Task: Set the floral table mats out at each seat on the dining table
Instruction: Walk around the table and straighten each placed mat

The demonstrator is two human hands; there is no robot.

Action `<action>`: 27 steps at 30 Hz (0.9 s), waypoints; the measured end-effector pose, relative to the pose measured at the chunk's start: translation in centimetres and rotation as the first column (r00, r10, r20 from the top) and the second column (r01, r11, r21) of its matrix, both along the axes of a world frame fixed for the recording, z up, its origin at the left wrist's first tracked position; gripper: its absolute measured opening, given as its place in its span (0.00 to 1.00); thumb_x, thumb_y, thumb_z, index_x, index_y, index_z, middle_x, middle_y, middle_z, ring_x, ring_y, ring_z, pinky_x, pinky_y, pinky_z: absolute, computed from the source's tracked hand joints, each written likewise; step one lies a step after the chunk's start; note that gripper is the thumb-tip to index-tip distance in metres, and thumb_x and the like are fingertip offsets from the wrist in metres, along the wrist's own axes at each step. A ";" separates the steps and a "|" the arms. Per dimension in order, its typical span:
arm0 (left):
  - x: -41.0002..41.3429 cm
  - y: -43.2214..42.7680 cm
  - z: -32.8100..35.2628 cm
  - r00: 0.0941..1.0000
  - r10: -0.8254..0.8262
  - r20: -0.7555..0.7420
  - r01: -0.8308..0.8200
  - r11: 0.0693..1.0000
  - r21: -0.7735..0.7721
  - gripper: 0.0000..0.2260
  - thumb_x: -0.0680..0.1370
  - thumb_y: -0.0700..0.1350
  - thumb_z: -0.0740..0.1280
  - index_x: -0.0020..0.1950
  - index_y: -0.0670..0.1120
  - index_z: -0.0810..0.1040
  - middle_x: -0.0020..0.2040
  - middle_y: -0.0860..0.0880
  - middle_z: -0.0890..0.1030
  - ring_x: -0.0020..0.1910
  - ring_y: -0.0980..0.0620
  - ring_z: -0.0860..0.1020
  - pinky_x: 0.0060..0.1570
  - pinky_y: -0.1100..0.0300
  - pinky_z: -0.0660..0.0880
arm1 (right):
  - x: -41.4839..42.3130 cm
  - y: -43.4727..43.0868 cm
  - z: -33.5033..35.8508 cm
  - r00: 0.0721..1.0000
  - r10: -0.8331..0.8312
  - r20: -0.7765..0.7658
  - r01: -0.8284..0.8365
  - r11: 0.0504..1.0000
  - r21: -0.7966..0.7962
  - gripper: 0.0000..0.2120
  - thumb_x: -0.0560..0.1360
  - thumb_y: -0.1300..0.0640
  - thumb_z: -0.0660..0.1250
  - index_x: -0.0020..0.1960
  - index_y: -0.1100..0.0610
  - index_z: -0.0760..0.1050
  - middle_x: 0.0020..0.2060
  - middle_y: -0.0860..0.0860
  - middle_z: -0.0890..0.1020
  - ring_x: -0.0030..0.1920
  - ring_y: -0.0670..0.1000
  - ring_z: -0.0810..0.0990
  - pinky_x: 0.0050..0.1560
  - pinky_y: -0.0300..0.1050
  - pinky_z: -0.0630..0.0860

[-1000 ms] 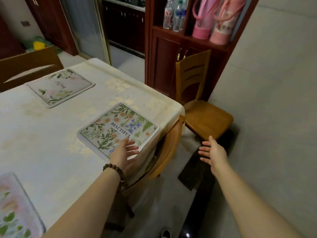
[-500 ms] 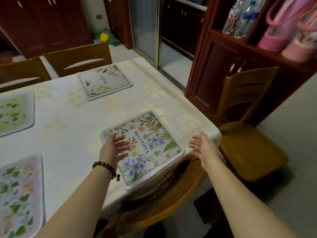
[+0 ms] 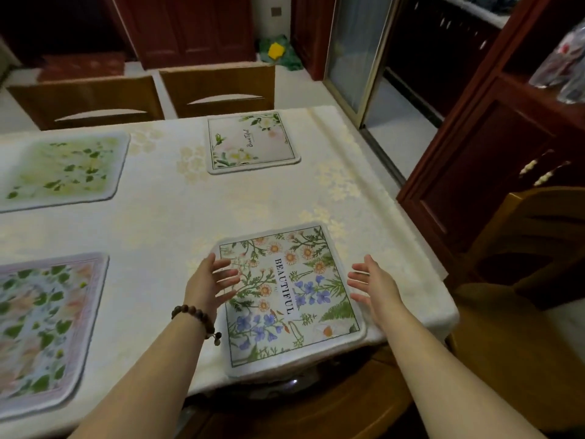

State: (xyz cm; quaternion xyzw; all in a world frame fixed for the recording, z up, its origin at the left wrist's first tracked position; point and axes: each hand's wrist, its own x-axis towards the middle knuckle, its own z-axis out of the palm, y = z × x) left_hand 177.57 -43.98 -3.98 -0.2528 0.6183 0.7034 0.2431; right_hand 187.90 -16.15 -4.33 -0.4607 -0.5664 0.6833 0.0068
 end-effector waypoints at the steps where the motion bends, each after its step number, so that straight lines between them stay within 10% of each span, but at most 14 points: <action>1: 0.1 0.0 -0.2 1.000 0.020 0.005 -0.020 1.000 -0.007 0.20 0.80 0.56 0.56 0.55 0.43 0.78 0.54 0.40 0.81 0.50 0.44 0.80 0.51 0.47 0.76 | -0.5 0.4 -0.4 1.000 0.021 0.008 -0.021 1.000 0.004 0.22 0.82 0.45 0.55 0.59 0.62 0.74 0.53 0.58 0.79 0.53 0.55 0.79 0.43 0.48 0.76; 10: 2.5 0.5 -2.0 0.971 0.234 0.044 -0.224 0.961 -0.161 0.19 0.80 0.57 0.57 0.61 0.47 0.76 0.60 0.46 0.77 0.48 0.50 0.78 0.40 0.55 0.71 | -3.4 2.4 -3.4 0.968 0.231 0.094 -0.233 0.973 0.008 0.19 0.80 0.43 0.56 0.64 0.53 0.70 0.50 0.48 0.75 0.48 0.47 0.75 0.54 0.51 0.73; 14: 3.3 1.2 -2.4 0.963 0.236 0.133 -0.208 0.958 -0.196 0.21 0.78 0.60 0.56 0.64 0.49 0.72 0.32 0.52 0.84 0.26 0.52 0.81 0.29 0.60 0.72 | -4.0 2.3 -4.1 0.950 0.291 0.114 -0.296 0.955 0.024 0.15 0.80 0.44 0.55 0.53 0.53 0.74 0.44 0.50 0.78 0.43 0.49 0.78 0.44 0.49 0.76; 27: 4.3 -0.3 -2.6 0.964 0.236 0.126 -0.223 0.969 -0.107 0.20 0.79 0.59 0.56 0.61 0.49 0.75 0.46 0.47 0.77 0.44 0.48 0.76 0.42 0.50 0.75 | -11.0 2.0 -4.3 0.923 0.377 0.084 -0.383 0.920 0.078 0.23 0.79 0.41 0.55 0.66 0.54 0.71 0.55 0.54 0.78 0.55 0.58 0.80 0.59 0.57 0.76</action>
